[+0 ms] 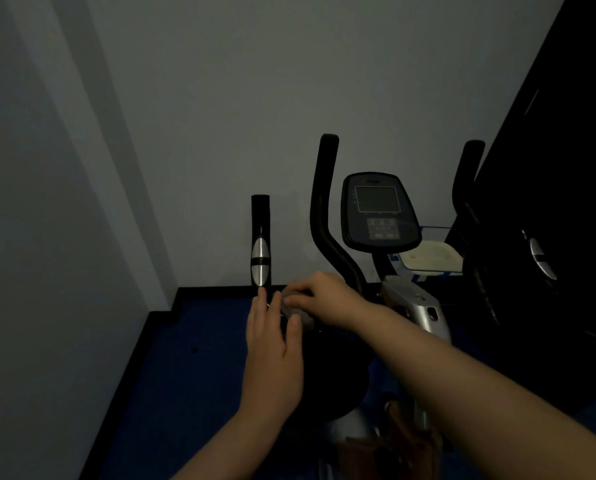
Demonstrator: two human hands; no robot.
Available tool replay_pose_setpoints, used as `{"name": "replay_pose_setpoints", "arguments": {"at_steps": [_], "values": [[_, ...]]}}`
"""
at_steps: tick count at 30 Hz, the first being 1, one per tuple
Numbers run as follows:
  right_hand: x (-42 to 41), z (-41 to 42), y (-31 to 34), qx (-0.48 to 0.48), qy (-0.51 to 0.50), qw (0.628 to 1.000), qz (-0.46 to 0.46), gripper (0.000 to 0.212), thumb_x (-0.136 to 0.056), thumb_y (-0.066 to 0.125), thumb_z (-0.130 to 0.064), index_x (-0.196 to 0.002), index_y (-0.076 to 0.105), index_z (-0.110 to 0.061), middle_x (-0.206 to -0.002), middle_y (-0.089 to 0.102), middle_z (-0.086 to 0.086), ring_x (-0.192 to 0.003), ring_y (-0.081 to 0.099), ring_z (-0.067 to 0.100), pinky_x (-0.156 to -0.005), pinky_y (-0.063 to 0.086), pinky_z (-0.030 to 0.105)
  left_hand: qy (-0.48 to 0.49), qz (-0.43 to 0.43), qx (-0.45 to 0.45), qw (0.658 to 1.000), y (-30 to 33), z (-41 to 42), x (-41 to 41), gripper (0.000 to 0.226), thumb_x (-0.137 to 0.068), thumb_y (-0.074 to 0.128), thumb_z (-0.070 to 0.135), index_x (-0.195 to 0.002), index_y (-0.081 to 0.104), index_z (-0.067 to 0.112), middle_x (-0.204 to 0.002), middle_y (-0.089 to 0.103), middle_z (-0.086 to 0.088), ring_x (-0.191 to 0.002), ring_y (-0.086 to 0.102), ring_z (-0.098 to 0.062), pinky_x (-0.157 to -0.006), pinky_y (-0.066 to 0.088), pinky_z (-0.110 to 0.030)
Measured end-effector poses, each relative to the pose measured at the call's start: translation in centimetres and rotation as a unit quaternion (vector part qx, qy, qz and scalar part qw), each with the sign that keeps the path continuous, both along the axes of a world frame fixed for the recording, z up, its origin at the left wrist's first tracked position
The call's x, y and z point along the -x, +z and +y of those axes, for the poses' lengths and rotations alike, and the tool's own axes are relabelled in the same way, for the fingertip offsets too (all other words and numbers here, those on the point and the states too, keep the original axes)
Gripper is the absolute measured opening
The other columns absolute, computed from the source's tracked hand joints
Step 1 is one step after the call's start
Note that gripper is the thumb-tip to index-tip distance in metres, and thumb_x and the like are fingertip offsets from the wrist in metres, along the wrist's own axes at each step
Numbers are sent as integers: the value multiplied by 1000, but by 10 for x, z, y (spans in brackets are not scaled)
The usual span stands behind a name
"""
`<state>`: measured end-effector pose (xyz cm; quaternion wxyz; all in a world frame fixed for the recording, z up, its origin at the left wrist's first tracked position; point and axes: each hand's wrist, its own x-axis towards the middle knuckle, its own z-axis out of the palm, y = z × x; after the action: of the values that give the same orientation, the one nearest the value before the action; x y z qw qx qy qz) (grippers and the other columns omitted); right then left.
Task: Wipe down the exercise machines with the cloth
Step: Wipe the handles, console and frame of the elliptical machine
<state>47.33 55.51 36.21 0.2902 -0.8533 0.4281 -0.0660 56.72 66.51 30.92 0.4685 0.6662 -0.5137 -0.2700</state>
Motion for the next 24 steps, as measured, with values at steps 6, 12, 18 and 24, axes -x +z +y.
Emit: {"name": "replay_pose_setpoints", "arguments": {"at_steps": [6,12,18,24], "values": [[21,-6,18,115,75,978,157,34,-91,61,-37,-123,65,-27,-111,69,3,-104,61,20,-89,49,36,5,-9,10,1000,1,0,1,53,-99,27,43,-151,19,31,-159,0,21,-143,-5,6,-110,2,-17],[1,1,-4,35,2,999,29,31,-96,54,-35,-123,65,-25,-118,67,6,-109,60,22,-93,48,38,9,-7,9,1000,0,0,1,55,-99,25,43,-151,21,29,-158,3,21,-143,-1,6,-108,4,-15],[33,6,0,109,2,992,63,36,-90,61,-42,-126,62,-35,-123,66,-5,-112,59,15,-93,46,28,2,22,18,1000,0,2,2,52,-101,38,34,-150,22,31,-158,0,23,-144,-2,6,-117,8,-23],[13,6,0,80,41,993,75,38,-94,54,-45,-130,58,-34,-125,65,-1,-113,59,18,-94,47,34,1,22,21,1000,-1,1,1,53,-101,41,31,-150,21,32,-157,-1,26,-143,-3,8,-114,8,-21]]}}
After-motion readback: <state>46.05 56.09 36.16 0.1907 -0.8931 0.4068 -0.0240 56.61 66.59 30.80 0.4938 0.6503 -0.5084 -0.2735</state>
